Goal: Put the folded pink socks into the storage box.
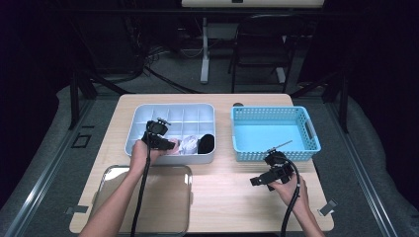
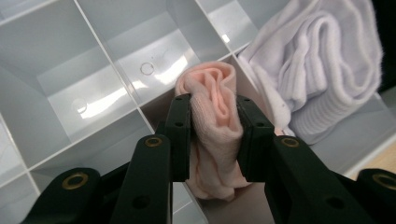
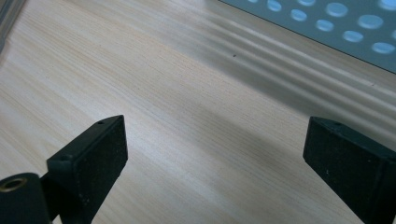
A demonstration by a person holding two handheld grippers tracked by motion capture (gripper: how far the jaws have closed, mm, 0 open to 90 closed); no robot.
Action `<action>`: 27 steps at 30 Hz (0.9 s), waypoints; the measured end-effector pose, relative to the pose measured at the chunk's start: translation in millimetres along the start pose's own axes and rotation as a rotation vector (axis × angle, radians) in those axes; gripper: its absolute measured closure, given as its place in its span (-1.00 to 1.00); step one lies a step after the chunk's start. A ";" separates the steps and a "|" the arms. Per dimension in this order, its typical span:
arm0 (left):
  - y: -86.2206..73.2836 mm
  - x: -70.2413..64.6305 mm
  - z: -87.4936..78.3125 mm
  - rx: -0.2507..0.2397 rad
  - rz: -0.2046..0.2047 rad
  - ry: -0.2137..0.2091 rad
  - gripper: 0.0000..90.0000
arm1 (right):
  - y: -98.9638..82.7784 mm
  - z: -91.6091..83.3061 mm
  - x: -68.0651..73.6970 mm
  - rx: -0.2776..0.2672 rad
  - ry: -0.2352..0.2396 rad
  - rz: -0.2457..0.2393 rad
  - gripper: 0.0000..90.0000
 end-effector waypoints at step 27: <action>5.3 -7.0 -14.5 -0.073 0.041 0.076 -0.02 | 0.2 -5.0 -4.9 -0.015 0.016 0.018 -0.87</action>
Point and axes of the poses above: each handheld gripper's, and its own axes: z roughly forward along the jaws, y roughly out of its top, x roughly to its left, the point moved 2 cm from there along z, roughly forward along the jaws, and after that the axes turned 1 degree about x, right-handed, at the moved point
